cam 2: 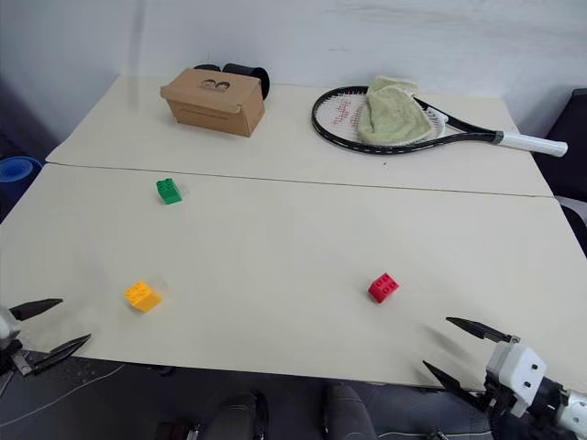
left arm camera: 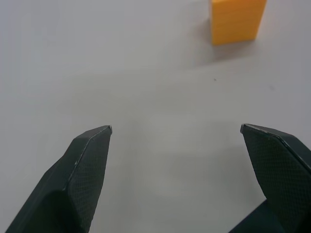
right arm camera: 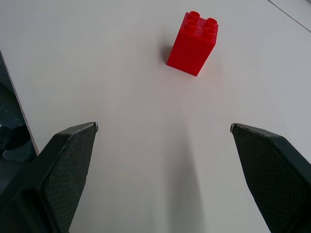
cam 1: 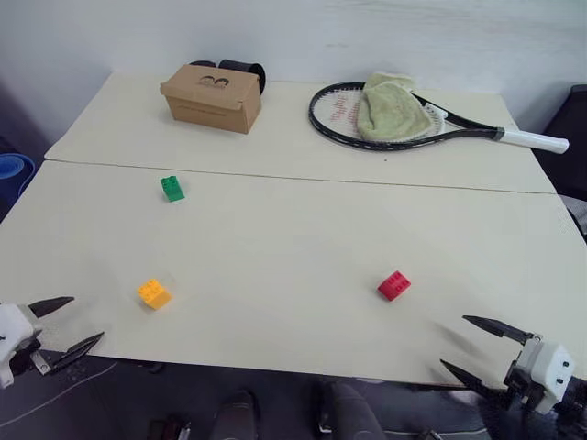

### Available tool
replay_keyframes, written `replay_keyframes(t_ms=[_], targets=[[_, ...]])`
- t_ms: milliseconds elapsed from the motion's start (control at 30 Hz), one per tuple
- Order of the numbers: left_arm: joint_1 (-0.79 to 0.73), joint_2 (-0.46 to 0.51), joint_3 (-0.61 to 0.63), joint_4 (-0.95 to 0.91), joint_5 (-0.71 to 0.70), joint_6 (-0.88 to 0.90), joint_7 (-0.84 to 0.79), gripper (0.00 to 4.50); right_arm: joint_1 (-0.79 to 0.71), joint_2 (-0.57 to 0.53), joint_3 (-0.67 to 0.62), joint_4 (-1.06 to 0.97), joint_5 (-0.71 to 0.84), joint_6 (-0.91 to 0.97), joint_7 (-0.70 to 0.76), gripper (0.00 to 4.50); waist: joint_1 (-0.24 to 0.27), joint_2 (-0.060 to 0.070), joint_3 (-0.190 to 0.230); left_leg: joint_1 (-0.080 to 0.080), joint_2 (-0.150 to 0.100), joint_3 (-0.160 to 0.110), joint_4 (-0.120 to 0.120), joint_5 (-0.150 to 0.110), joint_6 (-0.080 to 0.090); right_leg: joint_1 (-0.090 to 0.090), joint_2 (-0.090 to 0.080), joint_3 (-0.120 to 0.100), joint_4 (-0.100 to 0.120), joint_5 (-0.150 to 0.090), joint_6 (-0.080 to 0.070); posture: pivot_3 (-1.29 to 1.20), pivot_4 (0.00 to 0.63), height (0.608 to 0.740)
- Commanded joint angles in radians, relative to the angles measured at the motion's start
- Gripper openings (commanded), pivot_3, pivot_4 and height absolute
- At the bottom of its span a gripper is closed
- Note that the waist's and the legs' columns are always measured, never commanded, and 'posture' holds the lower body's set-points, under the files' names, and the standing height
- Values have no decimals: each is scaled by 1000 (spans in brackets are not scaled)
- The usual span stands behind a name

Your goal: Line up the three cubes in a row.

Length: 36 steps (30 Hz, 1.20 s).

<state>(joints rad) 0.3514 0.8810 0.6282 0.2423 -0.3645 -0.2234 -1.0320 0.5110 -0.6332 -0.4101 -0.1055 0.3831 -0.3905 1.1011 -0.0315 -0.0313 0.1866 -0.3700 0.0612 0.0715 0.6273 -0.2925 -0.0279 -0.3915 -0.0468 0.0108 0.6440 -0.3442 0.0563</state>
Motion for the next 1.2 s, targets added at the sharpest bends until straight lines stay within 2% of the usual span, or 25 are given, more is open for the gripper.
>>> replay_keyframes(t_ms=[33, 100, 233, 400, 600, 800, 900, 1067, 1133, 1200], targets=[[2, 5, 29, -40, -33, 35, -2, 4473, 31, 38, 3, -71, 16, 26, -63, 4500, 0, 0, 0, 0, 0, 0, 0, 0, 0, 0, 0, 0, 0, 0, 0, 0, 150, 740], [12, 2, 33, -88, -66, 89, -15, 4473, 39, 83, 8, -128, 45, 80, -135, 4500, 0, 0, 0, 0, 0, 0, 0, 0, 0, 0, 0, 0, 0, 0, 0, 0, 150, 740], [55, 39, 43, -263, -235, 291, -141, 4473, 25, 158, 74, -320, 85, 214, -271, 4500, -9, -1, -1, 0, 1, 0, 1, 1, -2, 1, 0, 0, 2, 0, 0, 0, 150, 740], [36, 50, -28, -443, -251, 331, -198, 4473, -84, 196, 212, -445, 30, 362, -410, 4500, -16, 1, -1, 0, 2, 0, 1, 3, -4, 0, 0, -1, 4, -1, -2, 0, 150, 740], [-48, 51, -125, -528, -222, 351, -202, 4473, -270, 226, 297, -322, -91, 475, -548, 4500, -20, 1, -1, -1, 1, 0, 1, 3, -4, 0, 1, -2, 4, -1, -2, 0, 150, 740], [-64, 53, -139, -538, -208, 358, -218, 4473, -363, 204, 311, -188, -111, 493, -526, 4500, -23, 2, -1, 0, 1, 0, 2, 3, -3, -1, 4, -1, 6, -1, -1, 0, 150, 740], [-68, 55, -134, -543, -192, 342, -221, 4500, -389, 191, 293, -138, -75, 504, -489, 3895, -23, 2, -1, 0, 1, 0, 4, 4, -3, -1, 4, -1, 8, -1, -1, 0, 150, 740], [-66, 54, -130, -552, -193, 355, -228, 4500, -423, 158, 295, -96, -29, 460, -376, 2114, -24, 1, -1, 0, 1, 0, 4, 4, -3, -1, 5, -1, 9, -1, -1, 0, 150, 740], [-62, 51, -127, -559, -191, 357, -227, 4500, -441, 116, 300, -77, -12, 431, -281, 1466, -23, 2, -1, 0, 1, 0, 4, 4, -3, -1, 5, -1, 9, -1, -1, 0, 150, 740], [-57, 47, -125, -564, -191, 361, -222, 4500, -480, 55, 327, -42, 0, 373, -135, 1500, -24, 2, -1, 0, 1, 0, 4, 4, -3, -1, 5, -1, 9, 0, -1, 0, 150, 740]])
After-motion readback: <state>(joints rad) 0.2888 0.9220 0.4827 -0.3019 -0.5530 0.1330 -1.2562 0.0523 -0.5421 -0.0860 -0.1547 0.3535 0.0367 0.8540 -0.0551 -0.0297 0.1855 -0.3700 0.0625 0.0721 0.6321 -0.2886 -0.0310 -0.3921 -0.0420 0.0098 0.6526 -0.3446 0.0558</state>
